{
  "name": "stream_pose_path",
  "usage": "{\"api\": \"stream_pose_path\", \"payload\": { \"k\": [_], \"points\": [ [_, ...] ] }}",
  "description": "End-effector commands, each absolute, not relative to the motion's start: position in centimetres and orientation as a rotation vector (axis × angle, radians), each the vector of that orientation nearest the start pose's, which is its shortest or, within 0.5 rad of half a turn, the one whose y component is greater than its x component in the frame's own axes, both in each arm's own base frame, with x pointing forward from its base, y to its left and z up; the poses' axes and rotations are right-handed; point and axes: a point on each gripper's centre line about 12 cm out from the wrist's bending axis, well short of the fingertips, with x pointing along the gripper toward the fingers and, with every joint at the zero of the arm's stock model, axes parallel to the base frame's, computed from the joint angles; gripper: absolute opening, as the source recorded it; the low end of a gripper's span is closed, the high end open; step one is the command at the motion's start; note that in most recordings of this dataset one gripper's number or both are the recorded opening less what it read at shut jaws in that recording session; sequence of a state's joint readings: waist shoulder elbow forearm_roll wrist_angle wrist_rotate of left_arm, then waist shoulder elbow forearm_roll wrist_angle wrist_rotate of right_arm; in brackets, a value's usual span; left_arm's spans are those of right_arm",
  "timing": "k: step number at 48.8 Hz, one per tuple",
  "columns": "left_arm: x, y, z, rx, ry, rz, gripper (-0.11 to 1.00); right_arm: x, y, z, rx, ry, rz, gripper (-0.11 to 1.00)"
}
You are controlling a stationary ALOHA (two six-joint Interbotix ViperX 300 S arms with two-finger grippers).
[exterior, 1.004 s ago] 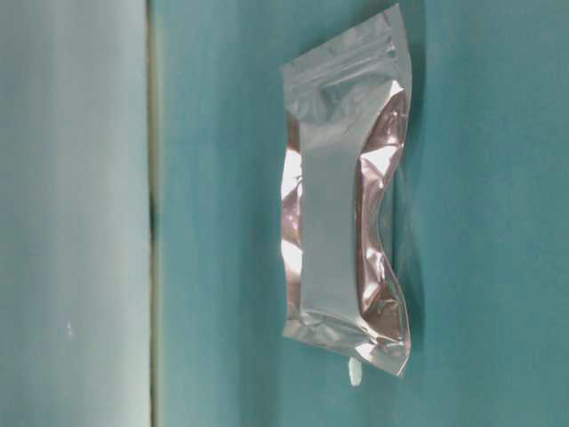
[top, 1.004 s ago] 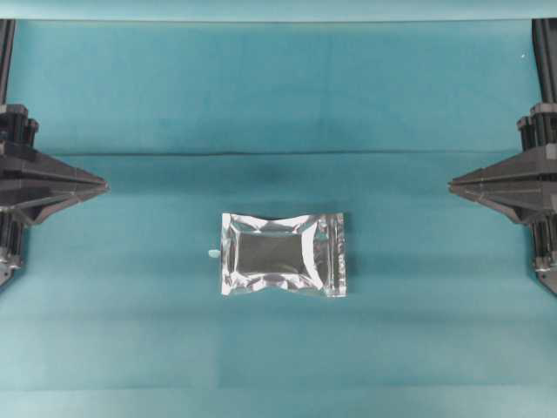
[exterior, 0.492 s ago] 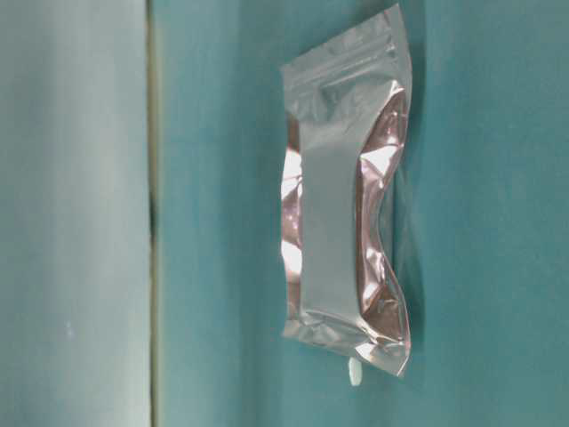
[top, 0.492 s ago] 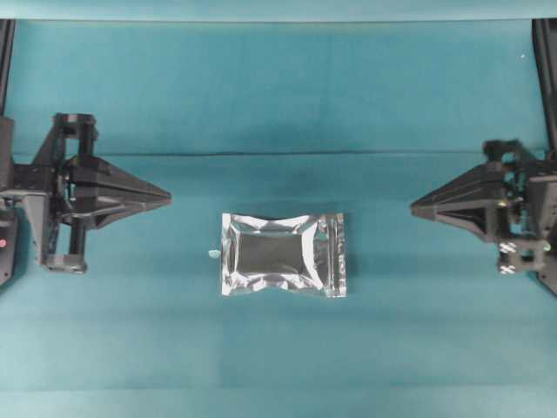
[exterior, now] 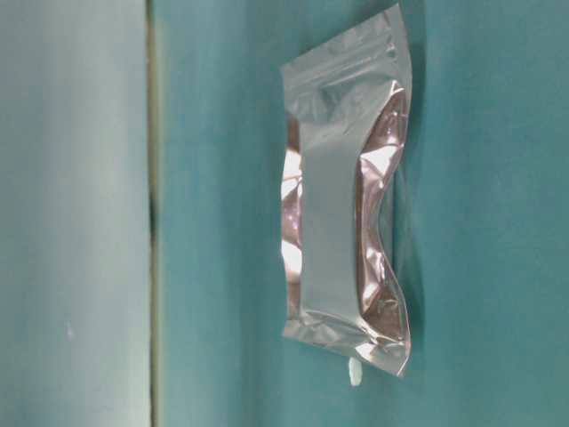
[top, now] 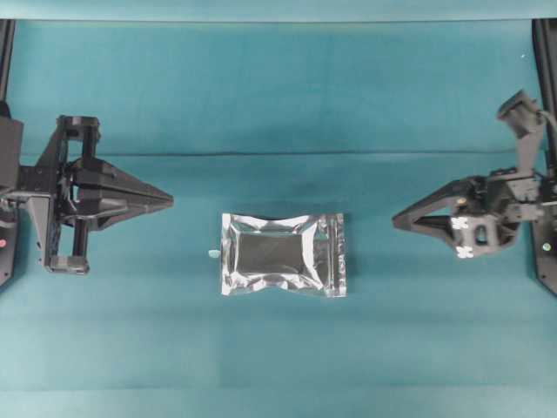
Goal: Hand over the silver zip bag and make it stand upright.
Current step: 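Move the right gripper toward the silver zip bag's right edge, then grasp the right edge of the silver zip bag with the right gripper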
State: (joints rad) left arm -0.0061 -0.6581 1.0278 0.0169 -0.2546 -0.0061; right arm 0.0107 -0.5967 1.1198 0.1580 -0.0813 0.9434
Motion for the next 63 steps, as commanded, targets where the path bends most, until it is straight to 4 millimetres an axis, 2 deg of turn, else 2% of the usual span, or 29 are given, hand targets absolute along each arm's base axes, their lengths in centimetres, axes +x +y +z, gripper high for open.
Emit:
{"api": "stream_pose_path", "payload": {
  "k": [1,6,10,22,33,63],
  "points": [
    [26.4,-0.2,28.8,0.016,0.095,-0.010,0.01,25.5,0.2,20.3,1.136,0.412,-0.272,0.67],
    [26.3,-0.2,28.7,0.015,0.103,-0.010,0.01,26.0,0.4,18.5,1.177,0.471,-0.318,0.92],
    [26.3,-0.2,28.7,0.015,0.104,-0.010,0.01,26.6,0.6,17.3,1.176,0.499,-0.336,0.99],
    [26.3,-0.2,28.7,0.015,0.104,-0.010,0.01,28.7,0.7,14.4,1.211,0.521,-0.381,0.98],
    [26.3,-0.1,28.5,0.015,0.110,-0.009,0.01,29.3,1.2,11.6,1.240,0.576,-0.430,0.98],
    [26.3,-0.1,28.2,0.015,0.129,-0.007,0.01,33.4,1.3,9.0,1.254,0.553,-0.439,0.98]
  ]
}}
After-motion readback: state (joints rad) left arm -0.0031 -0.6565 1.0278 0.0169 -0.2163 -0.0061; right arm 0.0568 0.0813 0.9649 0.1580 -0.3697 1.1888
